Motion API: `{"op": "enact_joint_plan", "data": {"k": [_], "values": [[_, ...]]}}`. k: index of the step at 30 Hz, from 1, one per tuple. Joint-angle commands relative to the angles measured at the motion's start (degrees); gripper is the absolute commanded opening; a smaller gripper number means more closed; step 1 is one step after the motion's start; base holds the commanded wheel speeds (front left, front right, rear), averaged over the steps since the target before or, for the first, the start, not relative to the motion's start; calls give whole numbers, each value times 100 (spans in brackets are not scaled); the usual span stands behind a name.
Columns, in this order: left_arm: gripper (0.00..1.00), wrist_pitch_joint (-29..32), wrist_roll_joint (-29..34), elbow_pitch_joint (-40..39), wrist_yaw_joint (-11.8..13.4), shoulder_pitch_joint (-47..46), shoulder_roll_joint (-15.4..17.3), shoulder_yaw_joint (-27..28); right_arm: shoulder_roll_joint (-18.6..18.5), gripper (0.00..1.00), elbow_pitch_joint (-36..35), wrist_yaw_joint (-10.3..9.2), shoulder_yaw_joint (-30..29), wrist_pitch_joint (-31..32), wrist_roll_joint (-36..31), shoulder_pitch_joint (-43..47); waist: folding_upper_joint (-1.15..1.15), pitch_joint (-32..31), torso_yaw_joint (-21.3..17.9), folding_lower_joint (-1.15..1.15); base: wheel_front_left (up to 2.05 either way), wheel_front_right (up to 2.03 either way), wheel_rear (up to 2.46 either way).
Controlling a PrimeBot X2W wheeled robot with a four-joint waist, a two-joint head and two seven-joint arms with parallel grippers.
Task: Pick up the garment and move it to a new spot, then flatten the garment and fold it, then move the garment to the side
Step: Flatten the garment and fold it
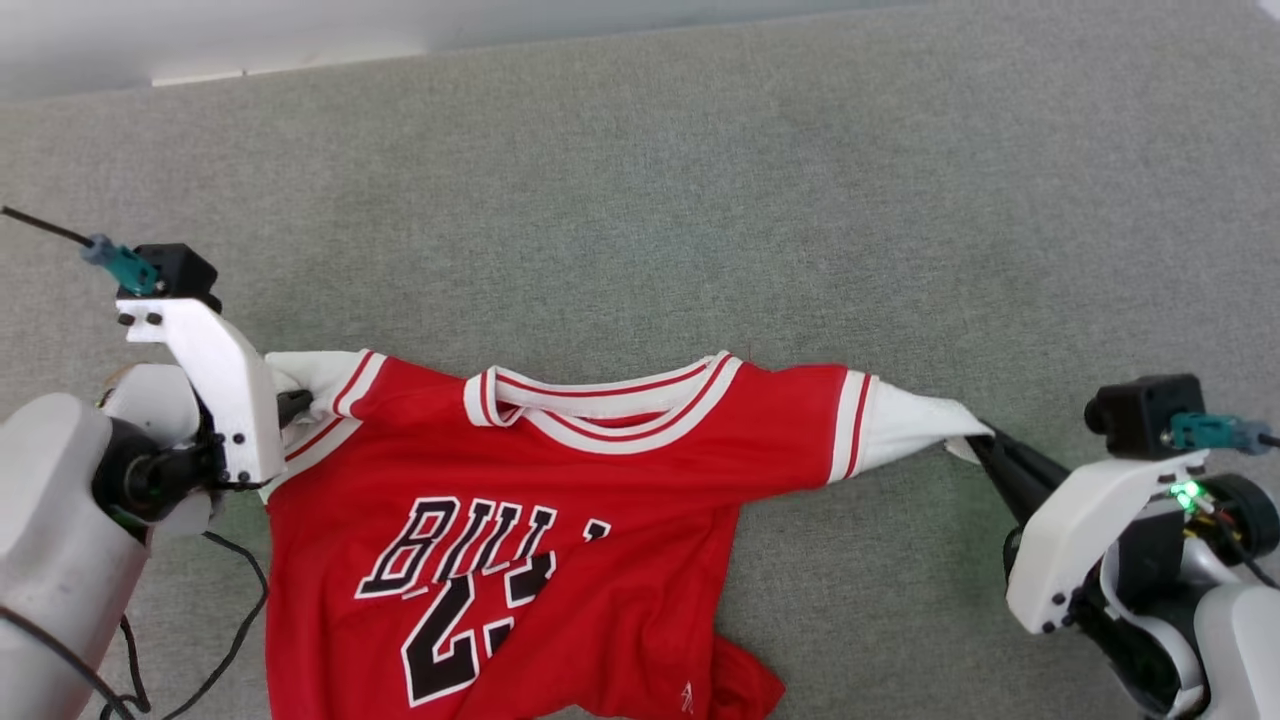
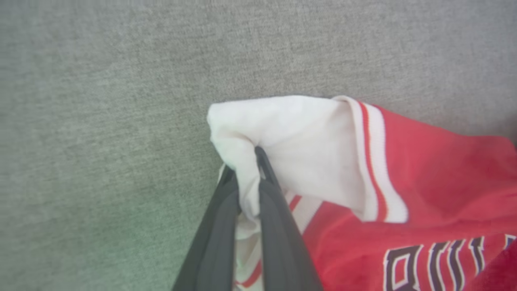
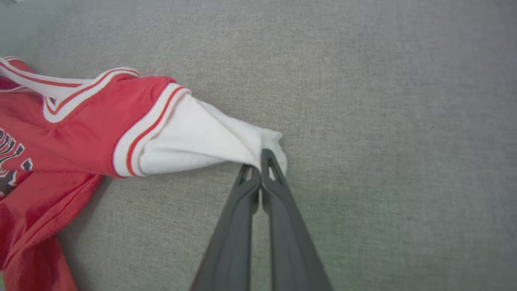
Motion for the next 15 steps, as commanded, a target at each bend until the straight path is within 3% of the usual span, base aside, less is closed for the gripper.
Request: {"op": "enact_joint_plan", "data": {"k": [1, 8, 15], "values": [[0, -58, 60, 31, -17, -58, -89, -42, -28, 0, -1, -4, -31, -36, -1, -143, 0, -62, 41, -1, 0, 0, 0], [0, -1149, 723, 54, -55, -582, -136, -56, -207, 0, 231, -4, -142, -221, -71, -580, 0, -441, 217, -1, 0, 0, 0], [0, -1948, 1023, 330, 17, -1159, -413, 54, -428, 0, 771, -4, -153, -320, -130, -1585, 0, -730, 349, -1, 0, 0, 0]]}}
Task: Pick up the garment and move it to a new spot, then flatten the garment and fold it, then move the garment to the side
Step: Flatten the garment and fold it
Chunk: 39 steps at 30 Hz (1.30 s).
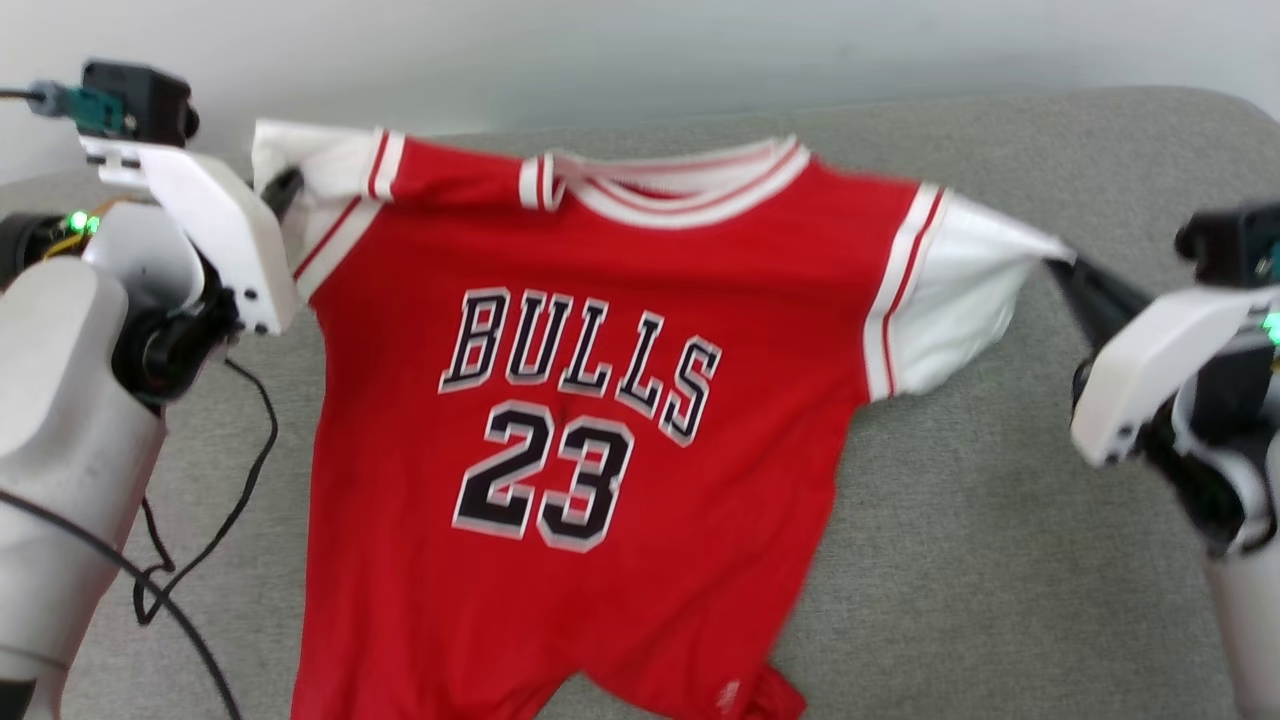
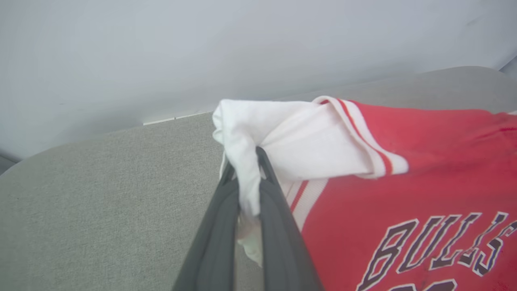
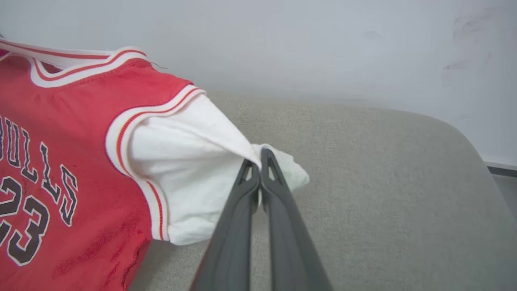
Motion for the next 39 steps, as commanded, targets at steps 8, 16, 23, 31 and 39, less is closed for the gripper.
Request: {"op": "enact_joint_plan", "data": {"k": [8, 16, 23, 31, 39], "values": [[0, -771, 200, 442, 164, -1096, -346, 256, -355, 0, 836, -5, 384, -430, -147, -1758, 0, 124, 177, 0, 0, 0, 0], [0, -1791, 470, 744, 318, -2428, -407, 593, -163, 0, 1905, -5, 645, -1137, -124, -3928, 0, 632, 90, 0, 0, 0, 0], [0, -2489, 592, 910, 316, -3544, -373, 837, 134, 0, 2799, -6, 617, -1813, -190, -5637, 0, 1182, 24, 0, 0, 0, 0], [0, -2716, 545, 1186, 202, -4175, -423, 944, 273, 0, 3597, -5, 707, -2447, -217, -6808, 0, 1815, 45, 0, 0, 0, 0], [0, -2846, 202, 1884, -100, -3776, -738, 984, 382, 0, 4434, -5, 1133, -2758, -18, -6718, 0, 2086, 100, 0, 0, 0, 0]]}}
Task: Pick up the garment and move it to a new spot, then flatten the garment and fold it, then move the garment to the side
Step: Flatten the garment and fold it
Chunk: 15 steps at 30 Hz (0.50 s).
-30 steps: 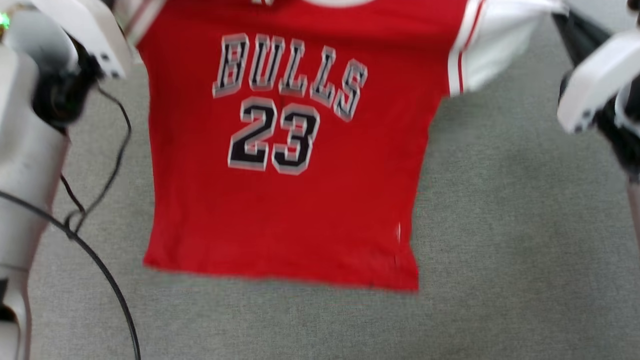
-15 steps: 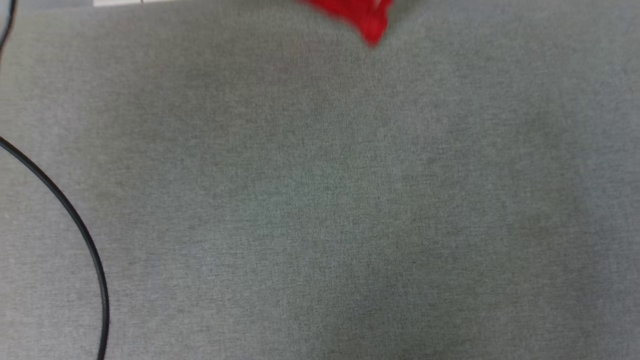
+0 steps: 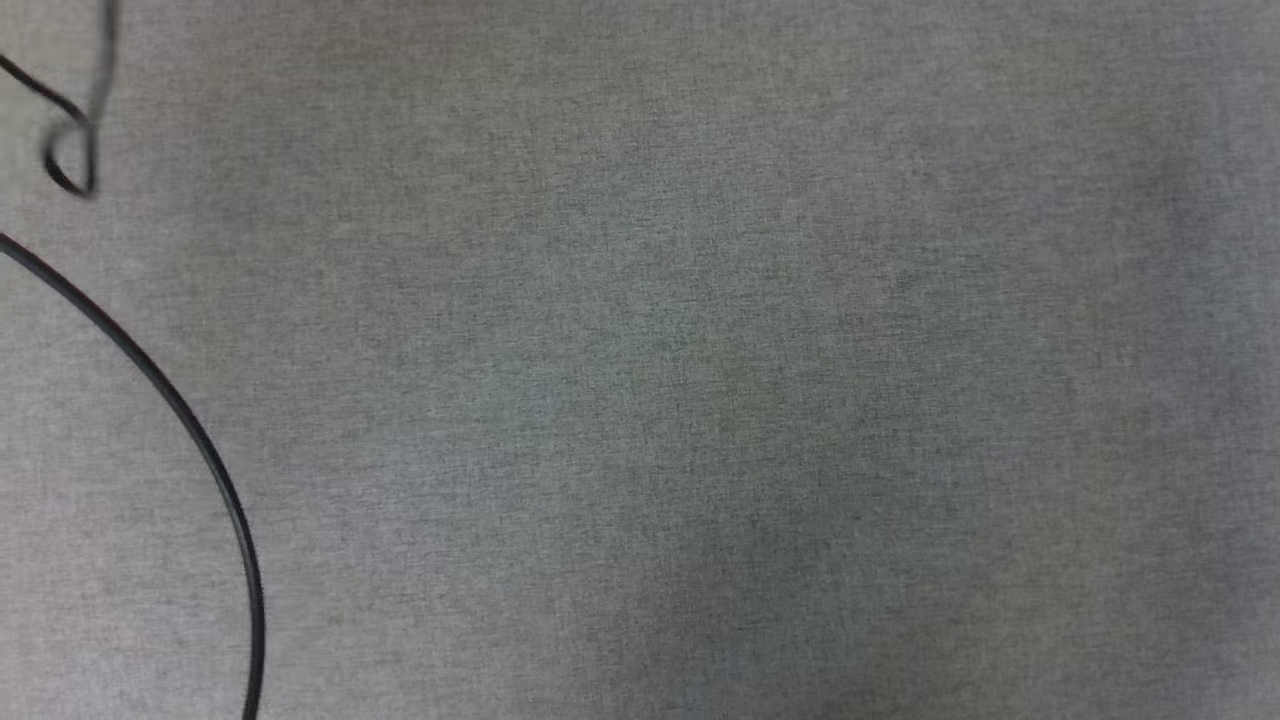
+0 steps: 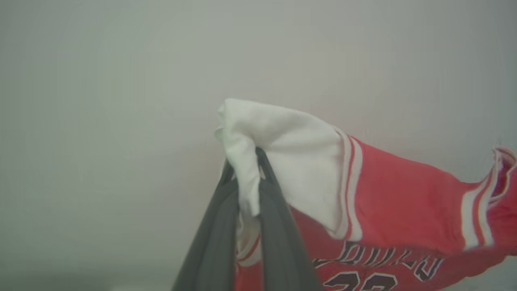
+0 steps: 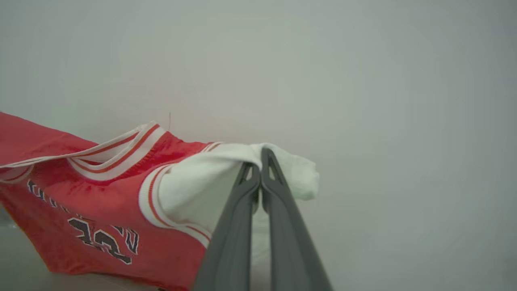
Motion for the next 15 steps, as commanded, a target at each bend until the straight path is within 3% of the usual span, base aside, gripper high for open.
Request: {"op": "enact_joint_plan", "data": {"k": [1, 7, 15], "values": [[0, -65, -85, 199, -93, 215, -59, -11, 24, 0, 203, -6, 122, -94, 119, 199, 0, -6, 31, -1, 0, 0, 0], [0, -192, -163, 741, -274, 954, -314, -212, 83, 0, 661, -6, 517, -269, 494, 903, 0, -242, 80, -1, 0, 0, 0], [0, -474, -328, 907, -348, 2581, -392, -389, -53, 0, 541, -6, 1070, -584, 1216, 2568, 0, -1022, 88, -1, 0, 0, 0]]}}
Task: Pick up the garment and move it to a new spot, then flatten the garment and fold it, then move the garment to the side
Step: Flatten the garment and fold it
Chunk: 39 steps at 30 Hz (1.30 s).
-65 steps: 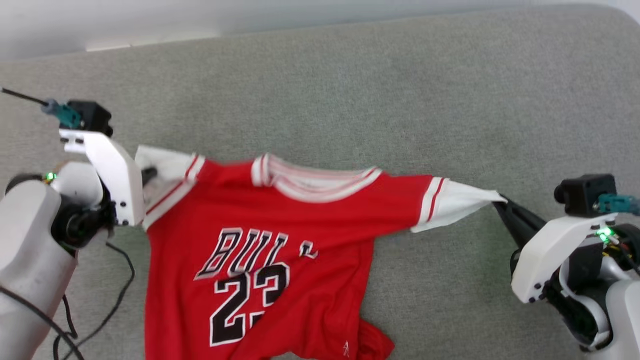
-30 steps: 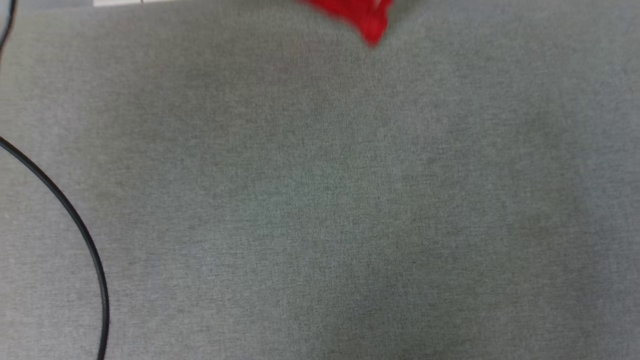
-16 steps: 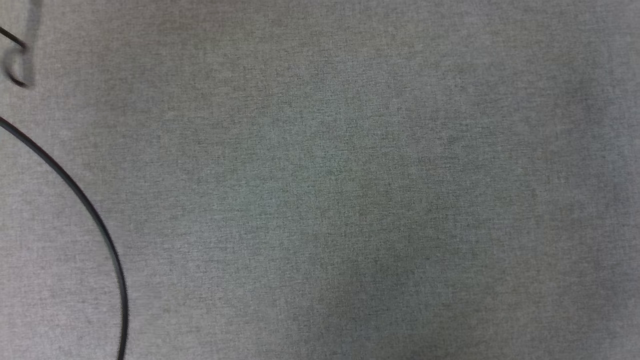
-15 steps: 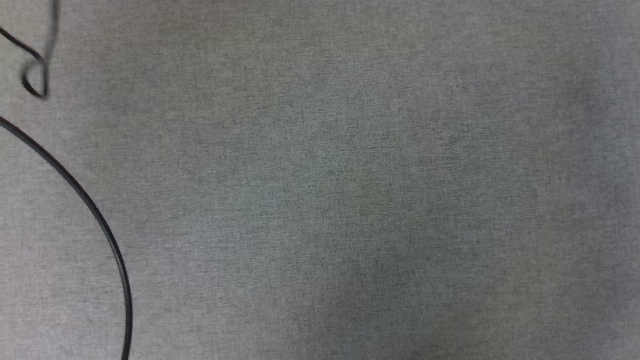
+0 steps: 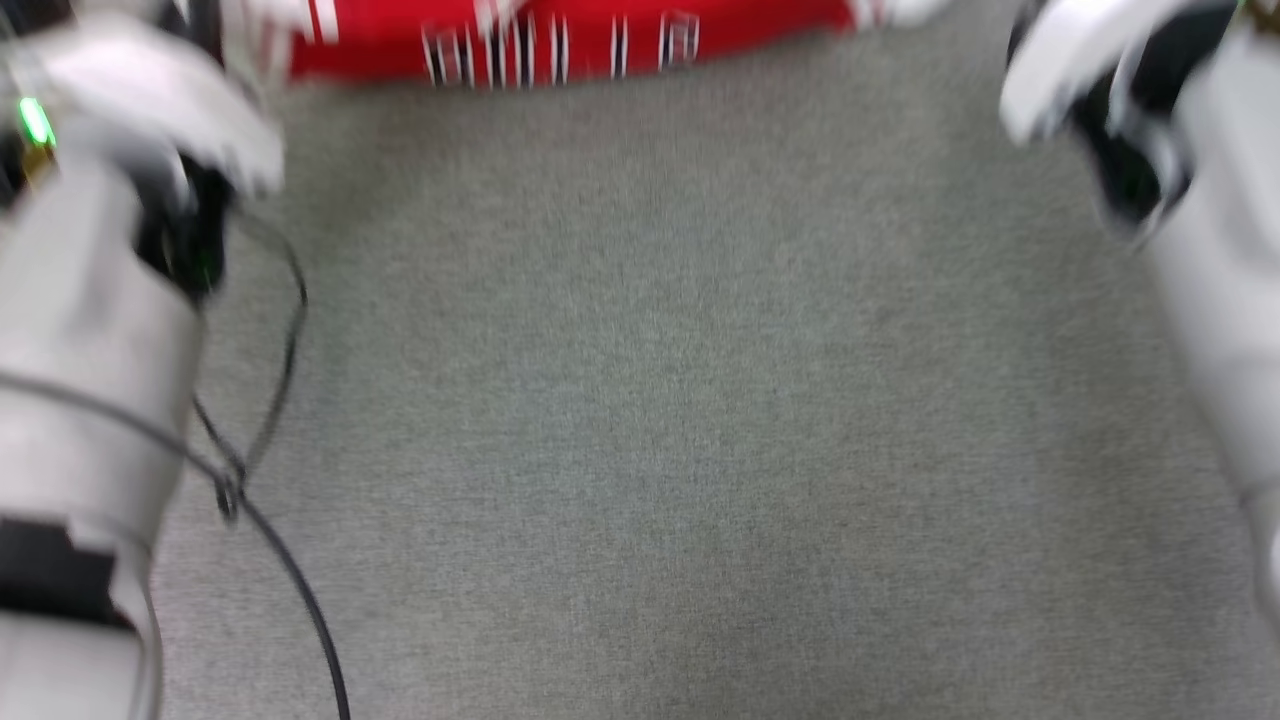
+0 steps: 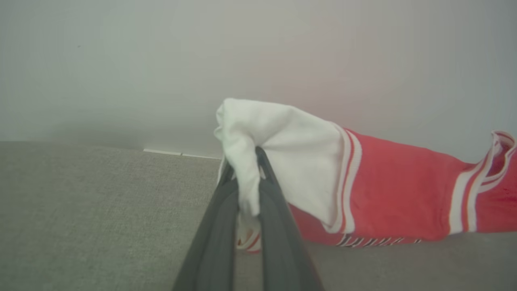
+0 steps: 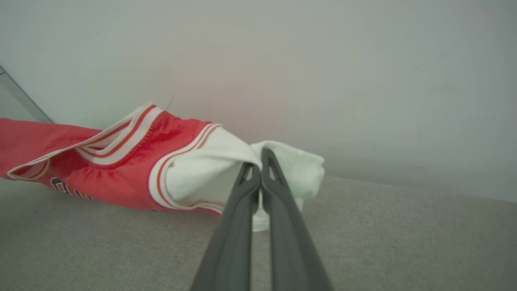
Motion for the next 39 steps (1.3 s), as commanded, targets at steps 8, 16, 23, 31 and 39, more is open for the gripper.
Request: {"op": "enact_joint_plan", "data": {"k": [8, 16, 23, 31, 39], "values": [[0, -127, 50, -731, 3, 2035, 239, 130, -344, 0, -602, -6, 368, -269, 597, 2099, 0, -1083, 33, 0, 0, 0, 0], [0, -131, 179, -2853, 820, 4802, 497, 707, -636, 0, -1822, -6, 122, -150, 728, 4542, 0, -1795, 27, 0, 0, 0, 0], [0, 153, 29, -4671, 1723, 6599, 742, 870, -545, 0, -3188, -7, -831, 500, 363, 6381, 0, -2090, 90, 0, 0, 0, 0], [0, 703, 23, -6486, 2580, 7900, 1183, 982, 375, 0, -5461, -7, -2336, 2346, -600, 8755, 0, -2148, 302, 0, 0, 0, 0], [0, 932, 126, -7264, 2890, 8261, 1221, 810, 861, 100, -6953, -5, -2663, 3664, -1009, 9501, 0, -1988, 391, 0, 0, 0, 0]]}}
